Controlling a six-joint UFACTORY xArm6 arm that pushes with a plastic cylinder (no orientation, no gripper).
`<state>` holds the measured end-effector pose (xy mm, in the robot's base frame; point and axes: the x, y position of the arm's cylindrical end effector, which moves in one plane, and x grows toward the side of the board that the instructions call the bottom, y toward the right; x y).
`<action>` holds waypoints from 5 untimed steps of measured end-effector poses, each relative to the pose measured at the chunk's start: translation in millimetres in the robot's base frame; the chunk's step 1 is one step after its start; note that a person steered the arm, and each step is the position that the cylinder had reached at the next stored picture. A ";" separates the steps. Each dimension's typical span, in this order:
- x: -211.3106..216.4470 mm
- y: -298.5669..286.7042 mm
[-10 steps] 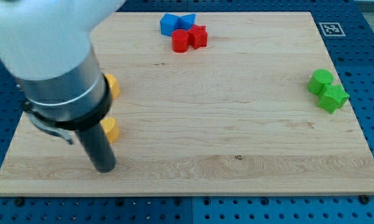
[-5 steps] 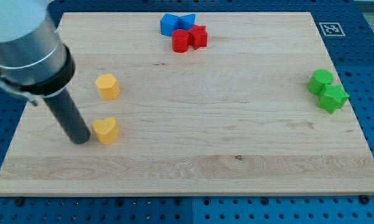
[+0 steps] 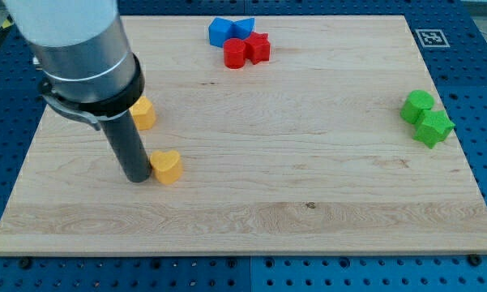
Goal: Push the yellow heart towards the green blocks
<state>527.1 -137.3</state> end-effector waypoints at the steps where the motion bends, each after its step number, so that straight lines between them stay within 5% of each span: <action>1: 0.0 0.2; 5: 1.1 26.5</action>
<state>528.1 -110.8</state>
